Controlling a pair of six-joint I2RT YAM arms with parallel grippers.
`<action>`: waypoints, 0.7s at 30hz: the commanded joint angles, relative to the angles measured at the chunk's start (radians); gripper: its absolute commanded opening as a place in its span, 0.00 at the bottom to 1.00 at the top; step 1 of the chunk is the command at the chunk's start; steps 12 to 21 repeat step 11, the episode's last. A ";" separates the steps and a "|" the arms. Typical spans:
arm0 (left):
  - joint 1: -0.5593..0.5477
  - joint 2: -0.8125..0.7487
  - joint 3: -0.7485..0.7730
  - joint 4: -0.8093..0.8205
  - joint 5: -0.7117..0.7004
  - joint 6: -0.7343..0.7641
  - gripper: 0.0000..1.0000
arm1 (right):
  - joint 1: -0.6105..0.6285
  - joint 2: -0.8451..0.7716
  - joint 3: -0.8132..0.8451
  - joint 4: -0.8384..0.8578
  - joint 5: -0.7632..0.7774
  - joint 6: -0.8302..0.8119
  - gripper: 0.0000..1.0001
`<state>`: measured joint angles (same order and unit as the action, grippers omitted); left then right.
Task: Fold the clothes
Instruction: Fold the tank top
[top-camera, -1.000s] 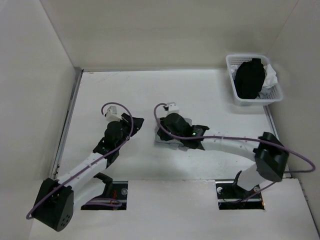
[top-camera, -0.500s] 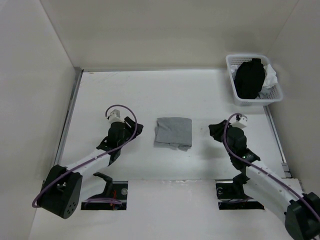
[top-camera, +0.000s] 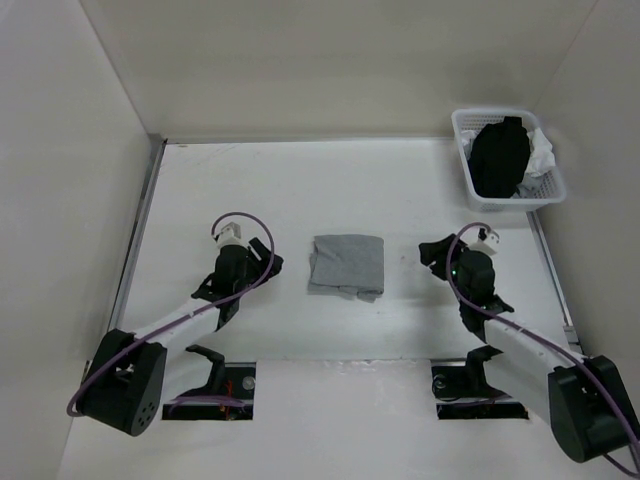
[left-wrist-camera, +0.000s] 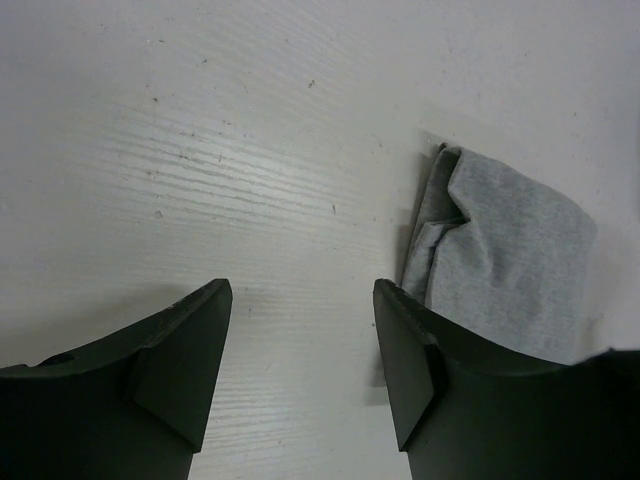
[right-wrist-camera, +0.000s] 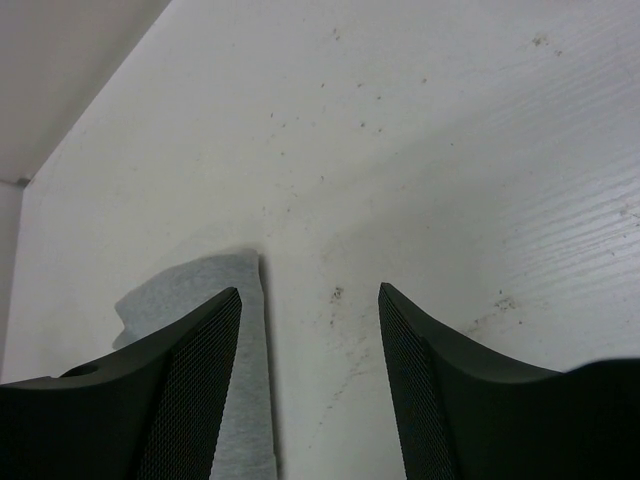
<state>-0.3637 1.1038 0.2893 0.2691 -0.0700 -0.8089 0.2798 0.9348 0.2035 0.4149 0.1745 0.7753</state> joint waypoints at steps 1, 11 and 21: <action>0.004 0.013 0.039 0.019 0.015 0.036 0.58 | -0.011 0.021 -0.006 0.119 -0.010 0.001 0.62; -0.033 0.128 0.114 0.076 0.035 0.063 0.59 | -0.006 0.078 0.007 0.142 -0.007 -0.004 0.65; -0.033 0.128 0.114 0.076 0.035 0.063 0.59 | -0.006 0.078 0.007 0.142 -0.007 -0.004 0.65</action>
